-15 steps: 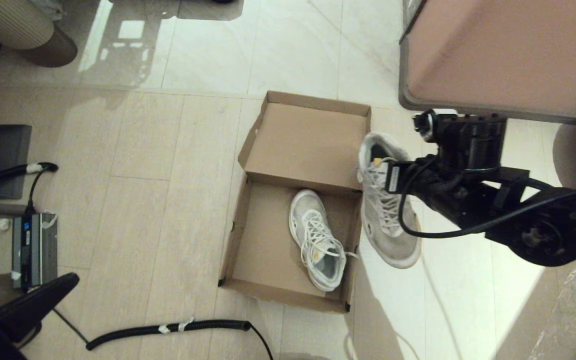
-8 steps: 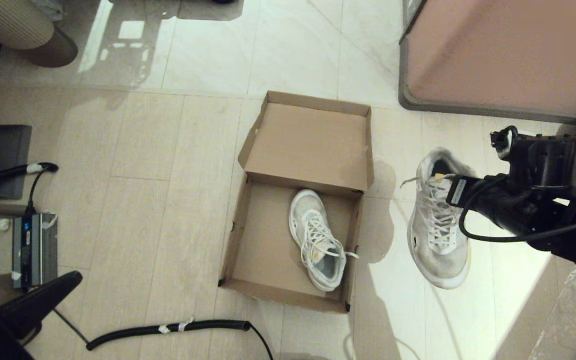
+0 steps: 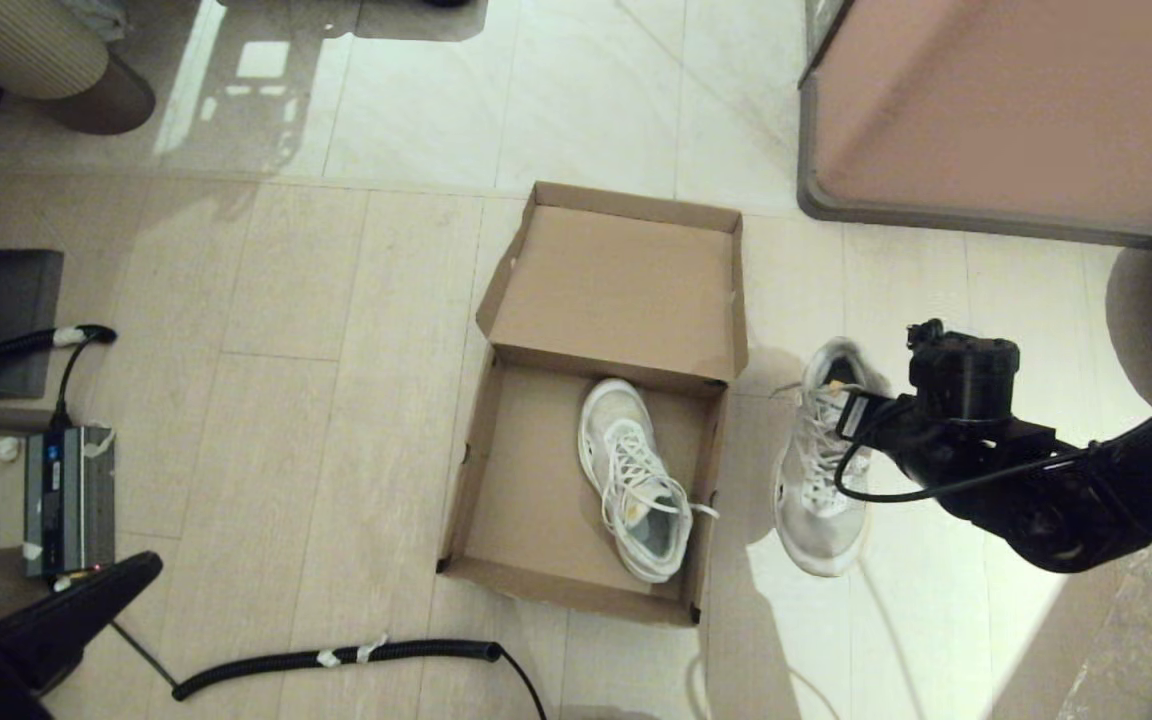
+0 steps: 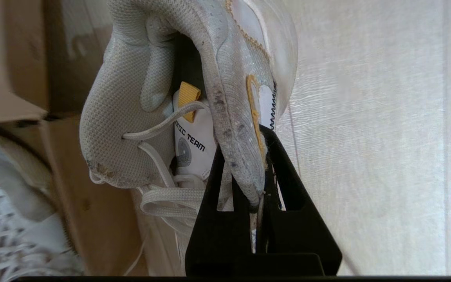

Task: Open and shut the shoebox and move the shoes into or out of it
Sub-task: Put the shoes out of the shoe box

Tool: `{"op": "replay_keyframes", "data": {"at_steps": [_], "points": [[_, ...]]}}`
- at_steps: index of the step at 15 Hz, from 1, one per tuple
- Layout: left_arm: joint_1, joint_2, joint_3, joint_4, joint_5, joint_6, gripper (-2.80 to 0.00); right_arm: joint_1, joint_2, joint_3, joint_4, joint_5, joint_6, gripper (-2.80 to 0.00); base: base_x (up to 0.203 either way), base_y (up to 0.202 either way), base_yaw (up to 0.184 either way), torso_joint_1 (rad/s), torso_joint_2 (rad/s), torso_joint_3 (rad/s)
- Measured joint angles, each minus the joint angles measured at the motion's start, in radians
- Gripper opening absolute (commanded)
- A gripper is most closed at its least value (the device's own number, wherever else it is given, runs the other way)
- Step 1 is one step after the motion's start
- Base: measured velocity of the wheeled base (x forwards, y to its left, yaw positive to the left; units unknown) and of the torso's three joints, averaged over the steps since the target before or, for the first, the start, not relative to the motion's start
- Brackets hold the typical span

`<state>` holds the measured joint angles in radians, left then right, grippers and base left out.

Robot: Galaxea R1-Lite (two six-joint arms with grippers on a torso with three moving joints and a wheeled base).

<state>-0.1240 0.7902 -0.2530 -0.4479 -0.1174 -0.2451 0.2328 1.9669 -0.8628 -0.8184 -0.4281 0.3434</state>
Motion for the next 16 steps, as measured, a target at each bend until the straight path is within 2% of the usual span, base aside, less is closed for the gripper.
{"op": "replay_keyframes", "data": {"at_steps": [4,5,11,14,16], "points": [[0.0,-0.004,0.0,0.0,0.003,0.0,-2.8,-0.001,0.134,-0.087,-0.022,0.002,-0.031,-2.8,0.0,0.0,0.0,0.0,0.0,0.0],[0.0,-0.006,0.0,0.0,0.003,0.0,-2.8,-0.001,0.159,-0.109,-0.022,0.002,-0.04,0.0,0.0,0.0,0.0,0.0,0.0,0.0],[0.0,-0.01,0.0,0.0,0.005,0.001,-2.8,-0.006,0.232,-0.159,-0.028,0.003,-0.074,0.0,0.0,0.0,0.0,0.0,0.0,0.0],[0.0,-0.01,0.004,0.0,0.006,0.001,-2.8,0.001,0.185,-0.14,-0.02,0.006,-0.086,0.0,0.0,0.0,0.0,0.0,0.0,0.0],[0.0,-0.01,0.011,0.0,0.003,0.001,-2.8,0.049,0.111,-0.082,-0.018,0.03,-0.112,0.0,0.0,0.0,0.0,0.0,0.0,0.0]]}}
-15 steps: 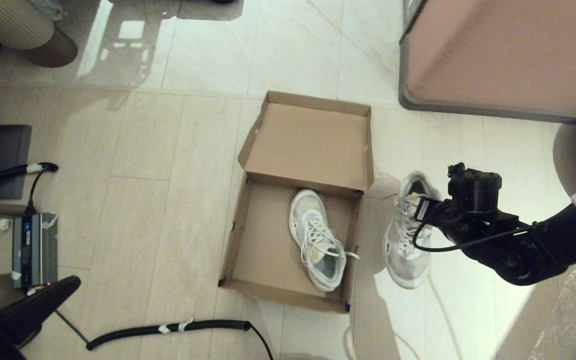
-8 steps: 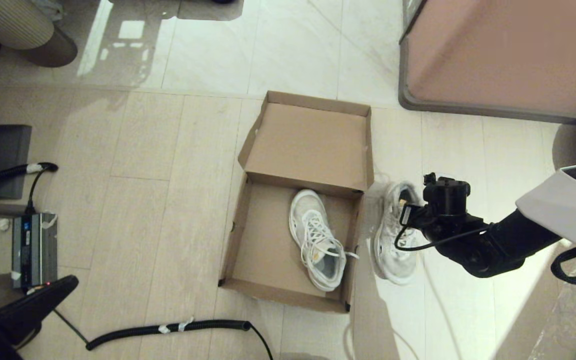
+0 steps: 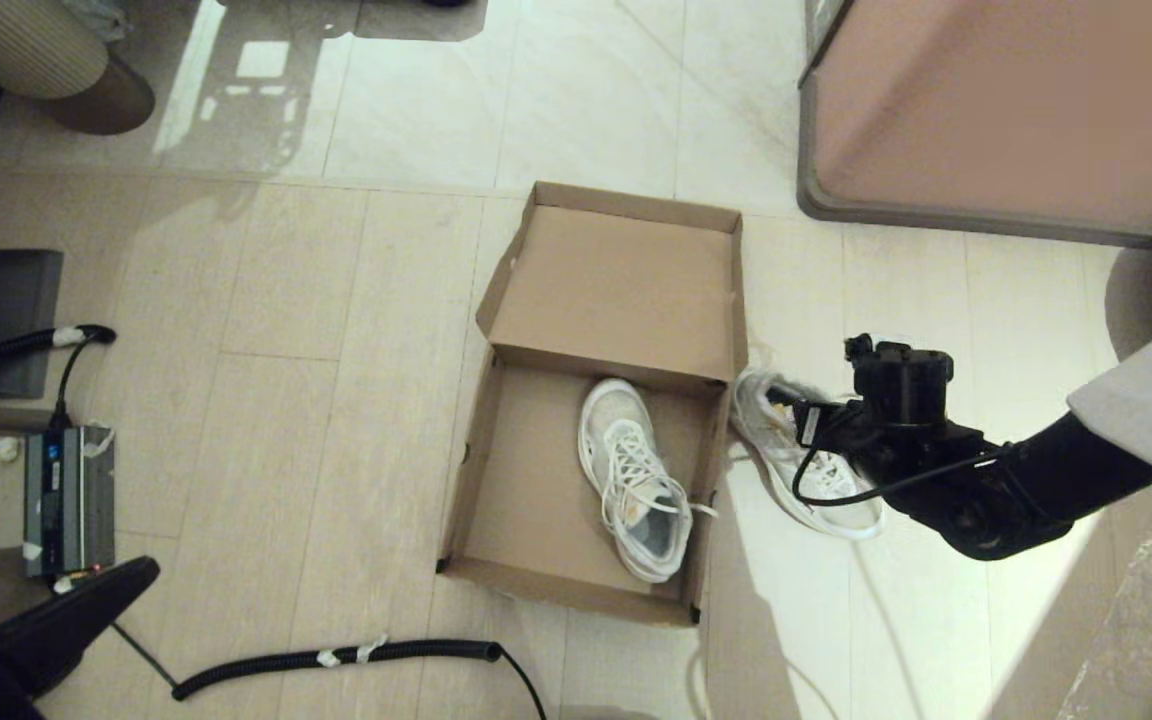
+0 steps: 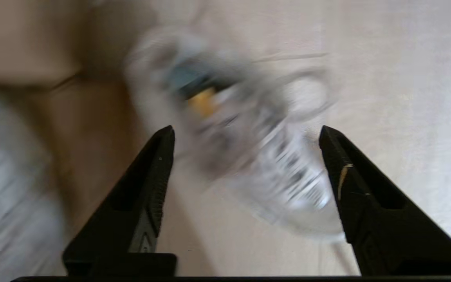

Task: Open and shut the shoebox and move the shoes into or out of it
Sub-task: Put the shoes out of the shoe box

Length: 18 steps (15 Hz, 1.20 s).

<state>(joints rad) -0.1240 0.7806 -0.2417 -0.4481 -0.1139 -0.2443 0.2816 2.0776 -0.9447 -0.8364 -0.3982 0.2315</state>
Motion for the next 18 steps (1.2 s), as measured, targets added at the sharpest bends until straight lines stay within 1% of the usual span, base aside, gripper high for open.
{"op": "replay_keyframes", "data": {"at_steps": [2,4,6,8,11,14,16,18], "points": [[0.0,0.001,0.002,0.0,-0.002,0.0,-2.8,0.105,-0.078,0.085,0.003,0.035,-0.025,0.0,0.0,0.0,0.0,0.0,0.0,0.0],[0.0,0.0,0.004,0.0,0.001,-0.001,-2.8,0.221,-0.129,0.145,0.005,0.048,-0.036,0.0,0.0,0.0,0.0,0.0,0.0,0.0],[0.0,0.0,0.004,0.0,0.001,0.0,-2.8,0.325,-0.141,0.176,0.01,0.051,-0.038,0.0,0.0,0.0,0.0,0.0,0.0,0.0],[0.0,0.001,-0.005,0.0,0.002,0.0,-2.8,0.403,-0.121,0.192,0.012,0.054,-0.037,0.0,0.0,0.0,0.0,0.0,0.0,0.0],[0.0,0.024,-0.049,0.003,-0.001,0.0,-2.8,0.461,-0.056,0.209,0.008,0.067,-0.03,0.0,0.0,0.0,0.0,0.0,0.0,0.0],[0.0,0.097,-0.139,0.001,-0.007,0.0,-2.8,0.475,0.024,0.207,0.001,0.08,-0.027,0.0,0.0,0.0,0.0,0.0,0.0,0.0],[0.0,0.153,-0.203,0.0,-0.009,0.0,-2.8,0.477,0.084,0.19,-0.033,0.08,-0.029,0.0,0.0,0.0,0.0,0.0,0.0,0.0],[0.0,0.19,-0.239,0.0,-0.008,0.0,-2.8,0.478,0.149,0.152,-0.077,0.079,-0.032,0.0,0.0,0.0,0.0,0.0,0.0,0.0]]}}
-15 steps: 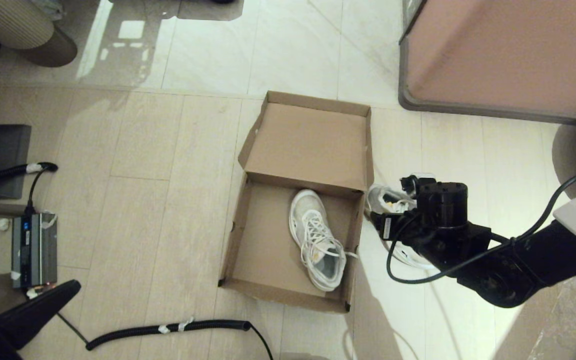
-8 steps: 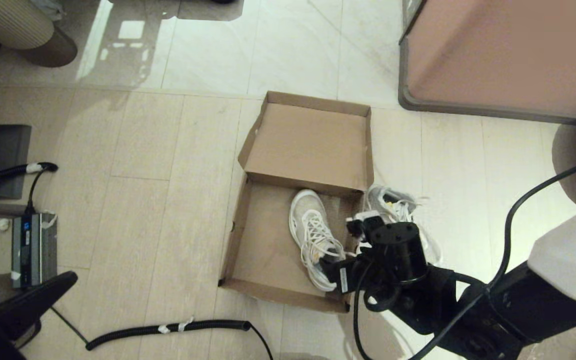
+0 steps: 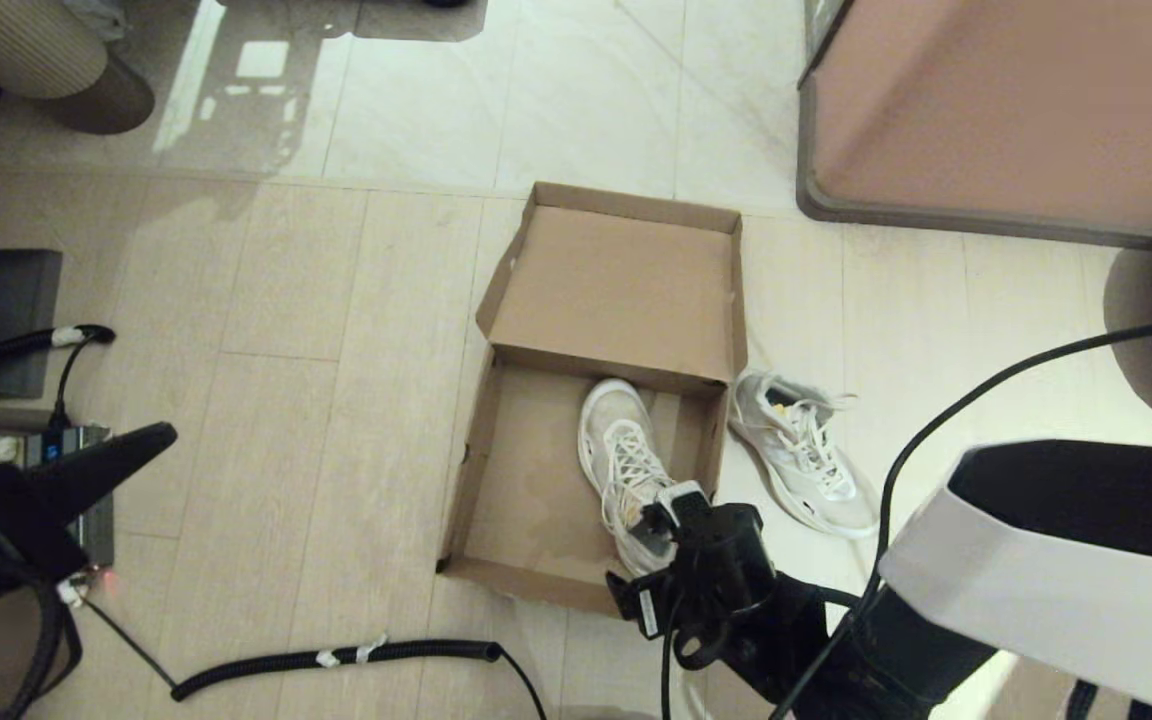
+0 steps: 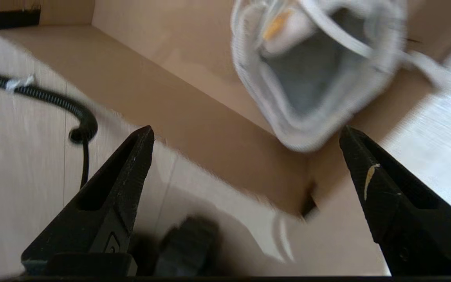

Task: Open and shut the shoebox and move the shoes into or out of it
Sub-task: Put the shoes out of the shoe box

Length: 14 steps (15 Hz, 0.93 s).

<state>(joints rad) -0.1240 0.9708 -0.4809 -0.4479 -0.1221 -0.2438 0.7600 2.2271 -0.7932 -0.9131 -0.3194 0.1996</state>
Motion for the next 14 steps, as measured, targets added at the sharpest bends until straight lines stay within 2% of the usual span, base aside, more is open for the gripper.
{"op": "replay_keyframes", "data": {"at_steps": [6,14], "points": [[0.0,0.027,-0.002,0.002,0.001,0.0,-2.8,-0.019,0.164,-0.186,0.01,-0.009,-0.007,0.0,0.0,0.0,0.0,0.0,0.0,0.0],[0.0,0.028,0.02,0.003,0.003,0.001,-2.8,-0.056,0.289,-0.493,0.16,-0.029,-0.006,0.0,0.0,0.0,0.0,0.0,0.0,0.0]]}}
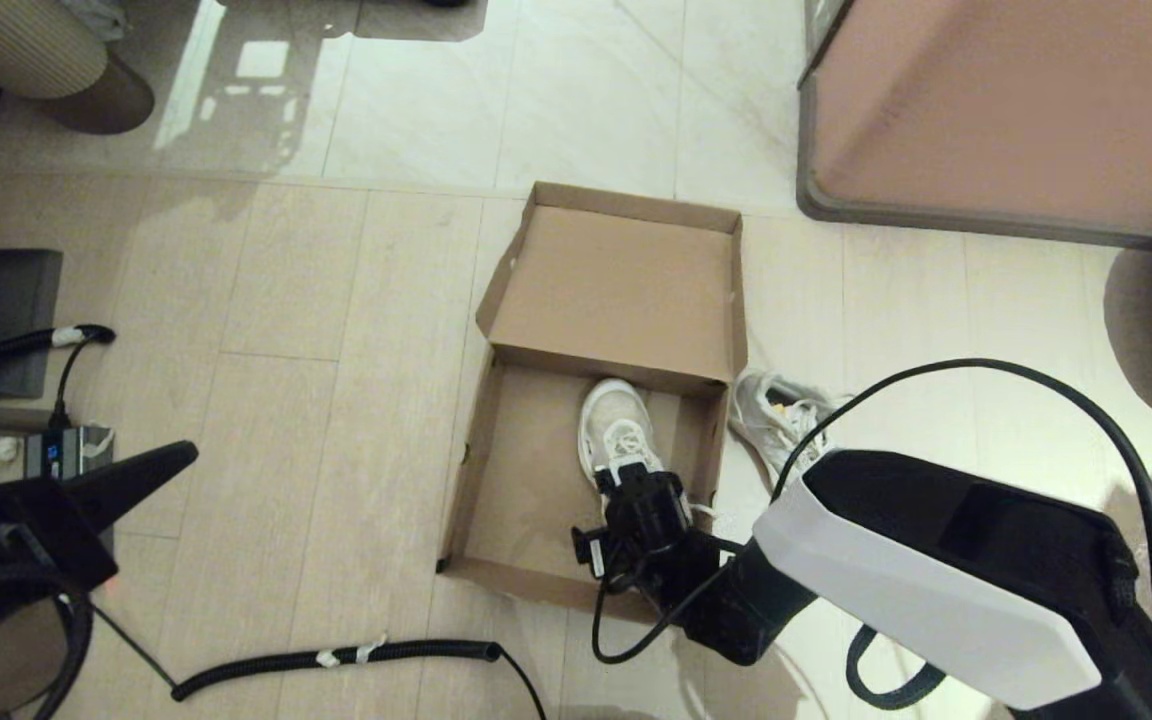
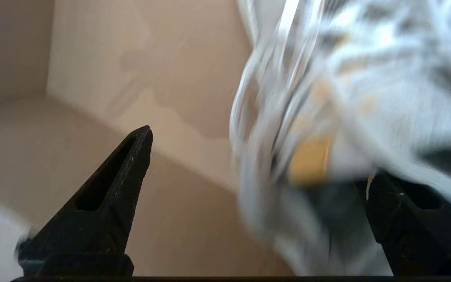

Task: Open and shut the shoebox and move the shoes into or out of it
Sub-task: Put the shoes out of the shoe box

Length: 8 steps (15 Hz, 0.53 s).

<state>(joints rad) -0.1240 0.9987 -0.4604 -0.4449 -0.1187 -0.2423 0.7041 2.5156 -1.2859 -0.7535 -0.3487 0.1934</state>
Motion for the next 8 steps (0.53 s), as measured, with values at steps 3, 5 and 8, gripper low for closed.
{"op": "replay_keyframes", "data": {"at_steps": [3,5,8], "points": [[0.0,-0.003,0.004,-0.001,0.002,0.0,-2.8,-0.032,0.04,-0.108,0.05,-0.017,0.0,0.0,0.0,0.0,0.0,0.0,0.0,0.0],[0.0,-0.006,0.008,-0.001,0.004,0.0,-2.8,-0.054,0.065,-0.166,0.083,-0.025,0.0,0.0,0.0,0.0,0.0,0.0,0.0,0.0],[0.0,-0.011,0.015,0.0,0.006,0.0,-2.8,-0.074,0.094,-0.222,0.101,-0.039,0.0,-2.8,0.0,0.0,0.0,0.0,0.0,0.0]]}}
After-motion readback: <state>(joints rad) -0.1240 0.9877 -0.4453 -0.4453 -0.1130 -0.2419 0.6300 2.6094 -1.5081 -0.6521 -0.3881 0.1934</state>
